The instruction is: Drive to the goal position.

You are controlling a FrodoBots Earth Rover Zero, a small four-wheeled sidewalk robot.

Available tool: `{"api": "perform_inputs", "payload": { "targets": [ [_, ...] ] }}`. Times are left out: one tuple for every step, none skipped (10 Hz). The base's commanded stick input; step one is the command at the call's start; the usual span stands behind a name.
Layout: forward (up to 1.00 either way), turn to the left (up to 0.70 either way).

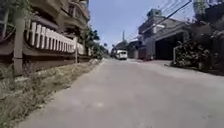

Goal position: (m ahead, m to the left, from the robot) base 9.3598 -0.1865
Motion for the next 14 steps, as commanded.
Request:
{"api": "perform_inputs", "payload": {
  "targets": [
    [1.00, 0.00],
    [1.00, 0.00],
    [1.00, 0.00],
    [1.00, 0.00],
    [1.00, 0.00],
    [1.00, 0.00],
    [1.00, 0.00],
    [1.00, 0.00],
    [1.00, 0.00],
    [1.00, 0.00],
    [1.00, 0.00],
    [1.00, 0.00],
    [1.00, 0.00],
    [1.00, 0.00]
  ]
}}
